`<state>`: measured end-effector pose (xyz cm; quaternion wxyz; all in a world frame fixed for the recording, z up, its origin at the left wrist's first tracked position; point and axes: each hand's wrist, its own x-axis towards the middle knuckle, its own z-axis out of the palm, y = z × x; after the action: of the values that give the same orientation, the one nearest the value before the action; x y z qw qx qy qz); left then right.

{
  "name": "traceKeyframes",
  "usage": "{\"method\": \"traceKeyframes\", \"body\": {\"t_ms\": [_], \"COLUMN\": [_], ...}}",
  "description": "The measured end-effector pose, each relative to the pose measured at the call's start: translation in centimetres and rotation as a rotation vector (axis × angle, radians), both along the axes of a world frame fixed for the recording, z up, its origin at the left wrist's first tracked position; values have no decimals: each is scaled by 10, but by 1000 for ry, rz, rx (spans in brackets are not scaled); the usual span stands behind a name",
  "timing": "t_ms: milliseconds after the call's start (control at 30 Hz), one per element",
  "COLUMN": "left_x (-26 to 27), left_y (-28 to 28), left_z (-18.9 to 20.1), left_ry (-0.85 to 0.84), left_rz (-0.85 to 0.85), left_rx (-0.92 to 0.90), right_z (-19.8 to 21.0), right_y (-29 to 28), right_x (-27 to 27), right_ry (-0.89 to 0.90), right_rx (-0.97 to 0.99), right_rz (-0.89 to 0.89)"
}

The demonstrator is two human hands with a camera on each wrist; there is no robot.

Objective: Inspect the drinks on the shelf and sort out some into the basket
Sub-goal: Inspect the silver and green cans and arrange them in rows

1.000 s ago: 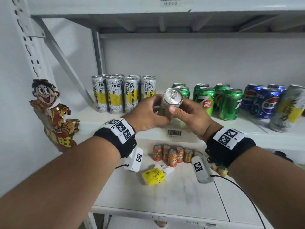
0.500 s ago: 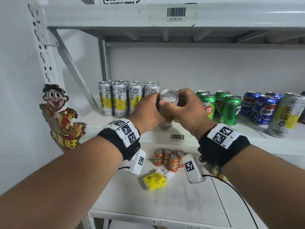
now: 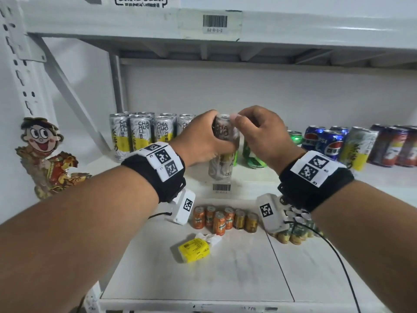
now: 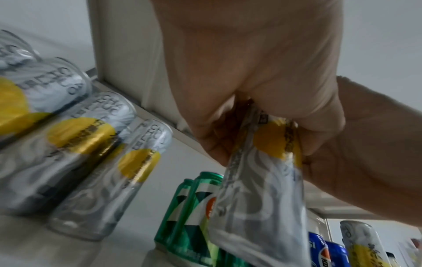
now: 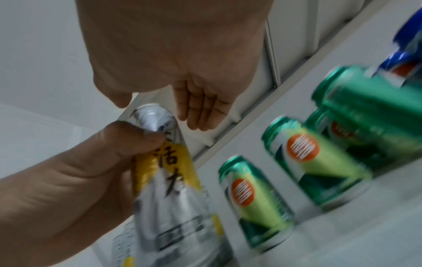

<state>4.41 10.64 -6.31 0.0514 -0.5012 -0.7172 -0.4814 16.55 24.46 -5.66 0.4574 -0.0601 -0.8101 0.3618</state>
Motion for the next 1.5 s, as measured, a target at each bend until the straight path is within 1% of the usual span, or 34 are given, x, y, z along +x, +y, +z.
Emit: {"method": "traceKeyframes", "body": {"t_ms": [100, 200, 267, 400, 567, 733, 867, 933, 1067, 1133, 1233, 1300, 1433, 1500], "left_x": [13, 30, 44, 74, 99, 114, 124, 130, 144, 154, 169, 180, 207, 223], "left_y": [23, 47, 68, 109, 158, 196, 214, 219, 223, 225, 222, 222, 226, 235], "left_z": [11, 21, 26, 36, 44, 49, 50, 49, 49, 48, 49, 49, 48, 43], "left_ry": [46, 98, 124, 199, 332, 477, 557, 579, 600, 615, 622, 616, 641, 645], "left_rz": [-38, -63, -81, -93, -48, 18, 65, 89, 89, 69, -1, -60, -191, -255], "left_rx": [-49, -49, -63, -158, -217, -315, -389, -413, -446, -450, -438, -419, -363, -344], "right_z": [10, 20, 24, 22, 22, 25, 24, 22, 19, 19, 21, 20, 16, 12], "right_y": [28, 58, 81, 121, 159, 190, 213, 220, 231, 232, 229, 224, 211, 205], "right_x": [33, 65, 83, 107, 126, 135, 137, 138, 146, 158, 182, 202, 243, 265], "right_ry": [-42, -79, -126, -245, -316, -495, -650, -698, -693, -683, -641, -603, -526, -545], "right_rx": [120, 272, 326, 374, 418, 469, 497, 512, 529, 525, 484, 447, 491, 486], "right_rz": [-170, -347, -441, -561, -655, -699, -643, -626, -645, -617, -536, -527, -609, -652]}}
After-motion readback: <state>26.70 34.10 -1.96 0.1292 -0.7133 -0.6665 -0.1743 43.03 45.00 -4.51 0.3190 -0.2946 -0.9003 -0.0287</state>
